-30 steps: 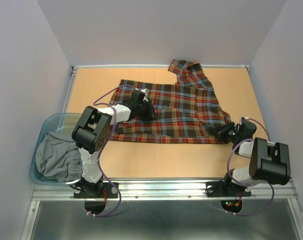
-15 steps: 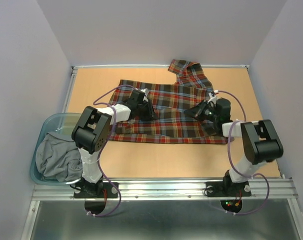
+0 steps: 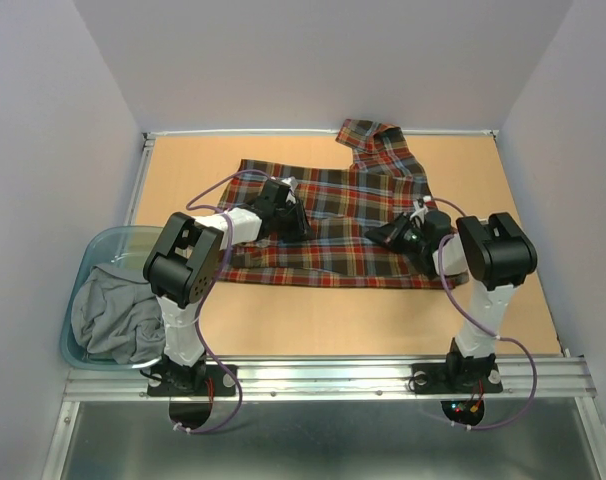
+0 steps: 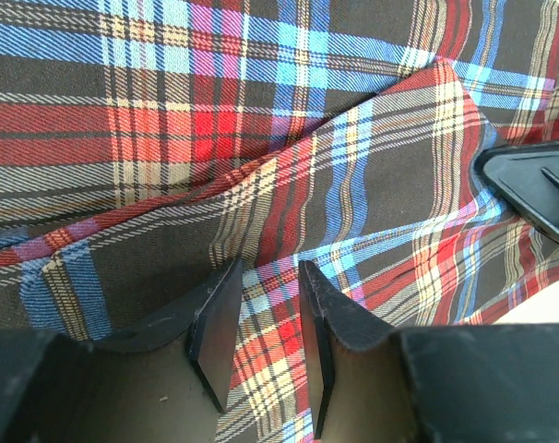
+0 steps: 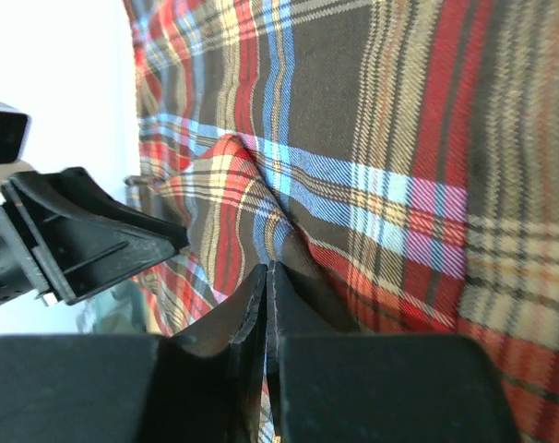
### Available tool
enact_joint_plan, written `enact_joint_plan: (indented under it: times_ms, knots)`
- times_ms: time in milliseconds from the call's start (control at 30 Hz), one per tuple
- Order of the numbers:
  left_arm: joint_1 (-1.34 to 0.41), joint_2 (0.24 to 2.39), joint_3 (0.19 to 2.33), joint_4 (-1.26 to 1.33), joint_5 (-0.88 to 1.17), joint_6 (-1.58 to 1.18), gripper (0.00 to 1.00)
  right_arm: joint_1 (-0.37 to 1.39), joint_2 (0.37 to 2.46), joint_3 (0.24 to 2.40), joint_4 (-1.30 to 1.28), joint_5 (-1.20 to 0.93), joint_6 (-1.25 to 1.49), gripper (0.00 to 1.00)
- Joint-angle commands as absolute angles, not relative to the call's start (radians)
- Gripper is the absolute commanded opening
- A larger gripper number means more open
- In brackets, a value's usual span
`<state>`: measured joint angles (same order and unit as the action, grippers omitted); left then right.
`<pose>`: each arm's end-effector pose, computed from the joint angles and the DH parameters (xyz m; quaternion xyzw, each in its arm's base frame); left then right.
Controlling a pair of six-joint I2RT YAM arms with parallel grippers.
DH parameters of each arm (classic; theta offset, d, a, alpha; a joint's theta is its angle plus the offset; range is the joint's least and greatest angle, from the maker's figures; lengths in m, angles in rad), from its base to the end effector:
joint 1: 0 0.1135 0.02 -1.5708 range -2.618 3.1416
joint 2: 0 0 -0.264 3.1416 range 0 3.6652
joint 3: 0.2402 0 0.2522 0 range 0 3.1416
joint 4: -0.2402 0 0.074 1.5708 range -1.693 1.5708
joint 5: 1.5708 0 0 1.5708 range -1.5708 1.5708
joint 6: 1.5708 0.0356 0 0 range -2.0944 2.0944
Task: Fold and stack the long sleeve shirts
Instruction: Fold the shirt
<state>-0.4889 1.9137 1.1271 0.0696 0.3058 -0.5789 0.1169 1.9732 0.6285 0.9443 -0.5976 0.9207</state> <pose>0.3531 -0.2000 0.1601 0.0225 0.9016 -0.3276 0.2817 0.3274 0.0586 0.0908 0.1620 0.7968 0.4748 0.3368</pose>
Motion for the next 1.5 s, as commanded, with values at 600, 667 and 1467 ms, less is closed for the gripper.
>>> enact_joint_plan:
  times_ms: [600,667,1467]
  knots:
    - [-0.476,1.707,1.108,-0.106,0.157,-0.486,0.77,-0.049,1.662,0.664,0.481,-0.51,0.593,0.41]
    - [-0.474,1.694,1.112,-0.133,0.075,-0.465,0.85,-0.026,1.609,0.773,0.218,-0.397,0.493,0.52]
    - [-0.425,1.712,0.947,-0.489,-0.006,-0.384,0.88,0.163,1.543,0.844,-0.465,-0.13,0.31,0.61]
